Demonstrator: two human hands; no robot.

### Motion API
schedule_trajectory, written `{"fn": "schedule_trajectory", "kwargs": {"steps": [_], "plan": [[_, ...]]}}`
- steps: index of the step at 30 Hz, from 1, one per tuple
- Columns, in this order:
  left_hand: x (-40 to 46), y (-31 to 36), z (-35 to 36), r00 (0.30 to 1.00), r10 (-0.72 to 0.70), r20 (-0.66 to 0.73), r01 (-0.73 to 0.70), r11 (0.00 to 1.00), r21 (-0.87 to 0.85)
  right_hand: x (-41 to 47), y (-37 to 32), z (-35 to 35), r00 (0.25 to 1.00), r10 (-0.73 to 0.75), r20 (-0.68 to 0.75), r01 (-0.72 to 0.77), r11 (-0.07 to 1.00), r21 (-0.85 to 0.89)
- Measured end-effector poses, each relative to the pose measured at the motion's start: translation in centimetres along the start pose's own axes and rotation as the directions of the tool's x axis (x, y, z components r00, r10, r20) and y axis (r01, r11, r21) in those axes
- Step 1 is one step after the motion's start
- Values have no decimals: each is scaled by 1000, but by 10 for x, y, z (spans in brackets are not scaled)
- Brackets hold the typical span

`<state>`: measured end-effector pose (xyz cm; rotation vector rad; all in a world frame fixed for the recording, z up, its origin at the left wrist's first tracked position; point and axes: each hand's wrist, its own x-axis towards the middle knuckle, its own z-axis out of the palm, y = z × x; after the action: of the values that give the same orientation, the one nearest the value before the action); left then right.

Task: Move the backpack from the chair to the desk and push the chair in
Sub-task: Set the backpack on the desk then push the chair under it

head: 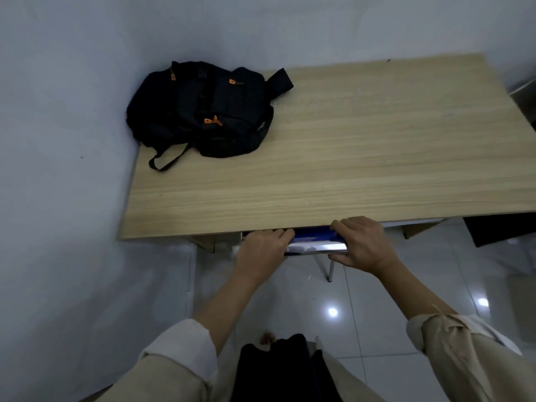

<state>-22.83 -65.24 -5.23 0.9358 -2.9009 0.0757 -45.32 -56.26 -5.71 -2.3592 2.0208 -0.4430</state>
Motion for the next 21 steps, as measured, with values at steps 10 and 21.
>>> {"fn": "schedule_trajectory", "kwargs": {"steps": [10,21], "plan": [[6,7,-1,1000,9,-27,-9,1000,15,-1,6,-2,998,46,36,-44,998,-46],[7,8,-4,997,29,-67,-32,999,-32,-2,1,-6,993,104,48,-99,990,-97]]}}
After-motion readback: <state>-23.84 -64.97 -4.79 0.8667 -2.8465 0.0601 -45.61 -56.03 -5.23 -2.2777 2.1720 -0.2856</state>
